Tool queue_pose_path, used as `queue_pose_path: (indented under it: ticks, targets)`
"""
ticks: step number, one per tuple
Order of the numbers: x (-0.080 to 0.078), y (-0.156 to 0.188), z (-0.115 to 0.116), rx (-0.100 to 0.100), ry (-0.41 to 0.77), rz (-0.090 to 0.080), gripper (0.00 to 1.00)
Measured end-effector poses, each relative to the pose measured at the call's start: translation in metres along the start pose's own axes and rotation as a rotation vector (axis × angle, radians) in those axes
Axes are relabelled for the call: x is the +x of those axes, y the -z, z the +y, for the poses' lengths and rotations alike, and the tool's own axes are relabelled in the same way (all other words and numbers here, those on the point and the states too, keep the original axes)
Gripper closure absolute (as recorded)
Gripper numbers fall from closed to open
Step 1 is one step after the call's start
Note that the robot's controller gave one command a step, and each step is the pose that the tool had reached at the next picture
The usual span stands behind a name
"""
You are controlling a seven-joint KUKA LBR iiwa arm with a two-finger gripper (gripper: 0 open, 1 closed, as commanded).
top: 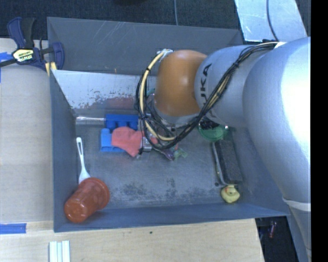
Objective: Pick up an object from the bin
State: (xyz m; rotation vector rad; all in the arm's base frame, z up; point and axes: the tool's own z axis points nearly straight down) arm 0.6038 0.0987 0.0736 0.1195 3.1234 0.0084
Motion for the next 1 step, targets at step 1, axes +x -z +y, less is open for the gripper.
queue_pose_path:
  ticks: [1]
  targets:
    - [-0.015,0.1515,0.0058,-0.001,0.049,-0.005,1.0]
